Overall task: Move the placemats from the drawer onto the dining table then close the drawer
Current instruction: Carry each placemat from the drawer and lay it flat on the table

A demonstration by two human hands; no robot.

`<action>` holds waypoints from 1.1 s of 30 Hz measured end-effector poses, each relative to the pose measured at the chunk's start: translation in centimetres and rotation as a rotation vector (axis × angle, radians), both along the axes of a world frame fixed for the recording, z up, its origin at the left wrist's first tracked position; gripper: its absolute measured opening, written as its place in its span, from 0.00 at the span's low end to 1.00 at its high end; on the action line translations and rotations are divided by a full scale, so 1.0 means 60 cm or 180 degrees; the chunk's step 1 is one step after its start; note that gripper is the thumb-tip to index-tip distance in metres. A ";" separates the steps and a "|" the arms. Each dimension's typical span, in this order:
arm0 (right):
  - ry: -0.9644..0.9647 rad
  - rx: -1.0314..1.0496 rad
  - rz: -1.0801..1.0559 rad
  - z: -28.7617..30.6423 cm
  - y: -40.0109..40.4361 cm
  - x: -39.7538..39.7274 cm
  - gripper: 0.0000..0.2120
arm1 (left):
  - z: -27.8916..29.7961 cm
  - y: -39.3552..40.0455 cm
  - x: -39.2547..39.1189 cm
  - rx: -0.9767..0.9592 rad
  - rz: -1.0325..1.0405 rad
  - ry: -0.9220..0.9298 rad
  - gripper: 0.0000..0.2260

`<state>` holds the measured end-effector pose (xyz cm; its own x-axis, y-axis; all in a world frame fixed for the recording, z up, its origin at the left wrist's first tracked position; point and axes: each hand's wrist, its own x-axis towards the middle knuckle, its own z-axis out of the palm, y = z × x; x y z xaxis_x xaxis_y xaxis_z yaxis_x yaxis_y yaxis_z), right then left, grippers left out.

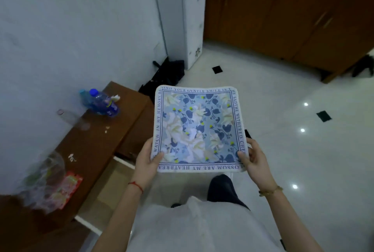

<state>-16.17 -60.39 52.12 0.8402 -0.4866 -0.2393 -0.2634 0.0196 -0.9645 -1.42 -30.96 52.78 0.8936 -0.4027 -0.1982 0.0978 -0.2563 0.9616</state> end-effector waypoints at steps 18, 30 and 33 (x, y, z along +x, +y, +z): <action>0.0033 -0.0238 -0.2311 0.032 -0.432 -0.165 0.15 | 0.025 -0.725 0.102 -0.0169 -0.2295 -0.0024 0.20; -0.0046 -0.0095 -0.3508 0.003 -0.727 -0.201 0.17 | -0.003 -1.209 0.096 -0.0180 -0.3305 0.0100 0.19; -0.0039 -0.0142 -0.3762 0.005 -0.828 -0.213 0.17 | 0.010 -1.347 0.085 -0.0225 -0.3570 0.0053 0.20</action>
